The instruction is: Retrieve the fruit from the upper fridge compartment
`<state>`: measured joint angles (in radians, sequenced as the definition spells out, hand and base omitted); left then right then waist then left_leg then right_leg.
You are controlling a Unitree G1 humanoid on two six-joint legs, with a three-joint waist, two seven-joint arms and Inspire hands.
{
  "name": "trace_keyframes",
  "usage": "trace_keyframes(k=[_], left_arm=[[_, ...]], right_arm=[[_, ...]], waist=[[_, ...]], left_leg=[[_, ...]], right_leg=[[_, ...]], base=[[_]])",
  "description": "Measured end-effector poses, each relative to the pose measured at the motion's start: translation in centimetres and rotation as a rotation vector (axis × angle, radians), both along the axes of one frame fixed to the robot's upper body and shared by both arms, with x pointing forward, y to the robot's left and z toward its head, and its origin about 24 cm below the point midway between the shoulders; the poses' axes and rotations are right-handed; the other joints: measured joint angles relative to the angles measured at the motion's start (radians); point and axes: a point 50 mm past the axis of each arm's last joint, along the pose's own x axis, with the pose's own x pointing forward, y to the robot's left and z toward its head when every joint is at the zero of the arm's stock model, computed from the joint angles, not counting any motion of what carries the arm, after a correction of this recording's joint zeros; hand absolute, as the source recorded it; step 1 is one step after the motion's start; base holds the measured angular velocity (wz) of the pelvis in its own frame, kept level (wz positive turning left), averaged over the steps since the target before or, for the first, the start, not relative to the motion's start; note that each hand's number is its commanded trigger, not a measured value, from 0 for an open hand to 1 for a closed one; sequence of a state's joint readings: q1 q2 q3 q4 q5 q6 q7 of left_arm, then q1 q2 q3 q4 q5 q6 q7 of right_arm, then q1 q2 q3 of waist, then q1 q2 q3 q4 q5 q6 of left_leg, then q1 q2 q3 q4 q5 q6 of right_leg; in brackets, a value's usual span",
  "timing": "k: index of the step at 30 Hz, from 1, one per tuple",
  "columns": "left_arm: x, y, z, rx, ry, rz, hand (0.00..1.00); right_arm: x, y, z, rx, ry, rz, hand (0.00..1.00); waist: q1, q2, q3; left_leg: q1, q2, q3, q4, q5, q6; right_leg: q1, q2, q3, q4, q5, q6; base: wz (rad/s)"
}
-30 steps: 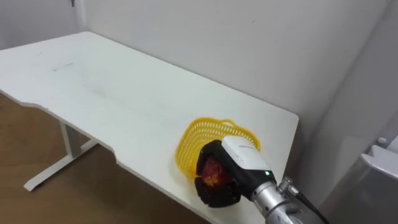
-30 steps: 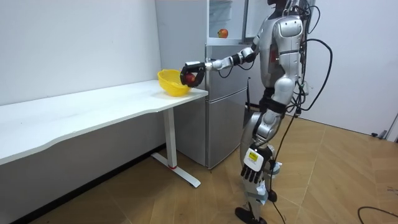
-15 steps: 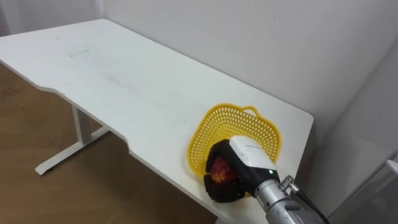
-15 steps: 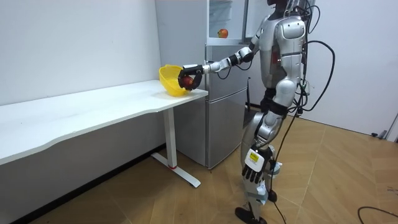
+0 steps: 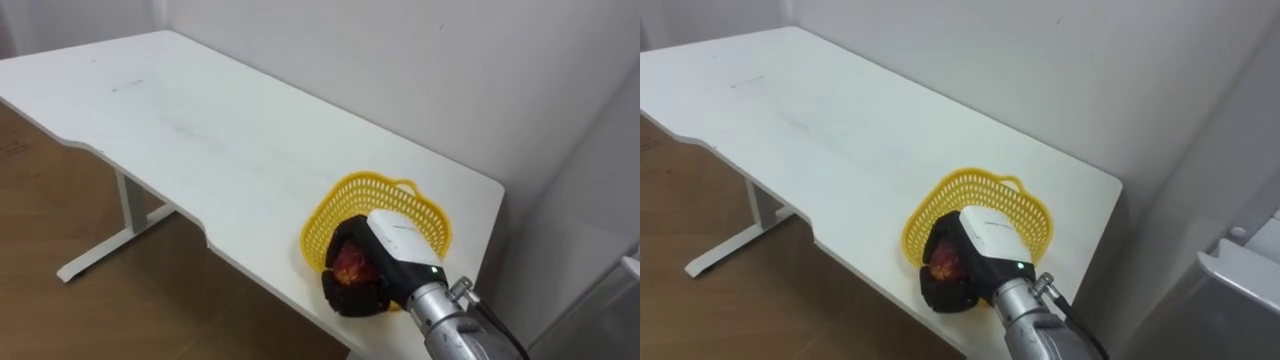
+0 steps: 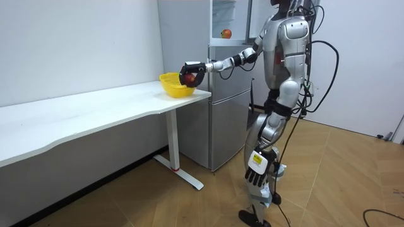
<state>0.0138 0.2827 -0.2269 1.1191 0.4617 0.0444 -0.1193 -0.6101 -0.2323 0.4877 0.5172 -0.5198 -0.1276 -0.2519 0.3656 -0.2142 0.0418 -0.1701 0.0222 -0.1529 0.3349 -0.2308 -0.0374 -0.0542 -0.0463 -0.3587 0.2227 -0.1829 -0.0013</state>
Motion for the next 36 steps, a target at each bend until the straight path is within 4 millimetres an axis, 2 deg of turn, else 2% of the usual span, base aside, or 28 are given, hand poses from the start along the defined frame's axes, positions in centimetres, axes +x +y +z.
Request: trace_keyframes(k=[7, 18, 25, 31, 36], left_arm=[[-0.1, 0.1, 0.0, 0.020, -0.017, 0.012, 0.00], [-1.8, 0.4, -0.3, 0.051, 0.027, 0.037, 0.00], [-2.0, 0.5, -0.3, 0.061, 0.040, 0.046, 0.00], [-2.5, 0.6, -0.4, 0.058, 0.056, 0.056, 0.00], [-2.7, 0.8, -0.4, 0.063, 0.063, 0.068, 0.00]], right_arm=[[-0.1, 0.2, 0.5, 0.019, -0.027, 0.001, 1.00], [0.1, -0.4, 0.8, 0.101, -0.021, -0.027, 1.00], [0.8, -0.7, 2.3, 0.135, -0.065, -0.063, 1.00], [1.0, -1.8, 3.2, 0.168, -0.125, -0.112, 1.00], [1.2, -3.4, 3.7, 0.183, -0.148, -0.162, 1.00]], waist=[[-0.005, 0.006, -0.0008], [-0.008, 0.025, -0.0096], [-0.015, 0.031, -0.0099], [-0.033, 0.029, -0.0115], [-0.033, 0.015, -0.0217]], left_leg=[[0.004, 0.000, 0.002, 0.000, 0.000, 0.000], [0.027, 0.001, 0.006, -0.005, 0.000, 0.000], [0.028, 0.001, 0.010, 0.001, 0.000, 0.000], [0.035, 0.001, 0.009, -0.007, 0.000, 0.000], [0.038, 0.001, 0.009, -0.007, 0.000, 0.000]], right_leg=[[0.003, 0.000, 0.004, 0.000, 0.000, 0.000], [0.021, 0.000, 0.004, -0.001, 0.000, 0.000], [0.026, 0.000, 0.005, -0.001, 0.001, -0.001], [0.035, 0.000, 0.000, 0.000, 0.001, -0.001], [0.038, -0.001, -0.001, 0.000, 0.001, -0.001]], base=[[0.00], [0.00], [0.00], [0.02], [0.00]])
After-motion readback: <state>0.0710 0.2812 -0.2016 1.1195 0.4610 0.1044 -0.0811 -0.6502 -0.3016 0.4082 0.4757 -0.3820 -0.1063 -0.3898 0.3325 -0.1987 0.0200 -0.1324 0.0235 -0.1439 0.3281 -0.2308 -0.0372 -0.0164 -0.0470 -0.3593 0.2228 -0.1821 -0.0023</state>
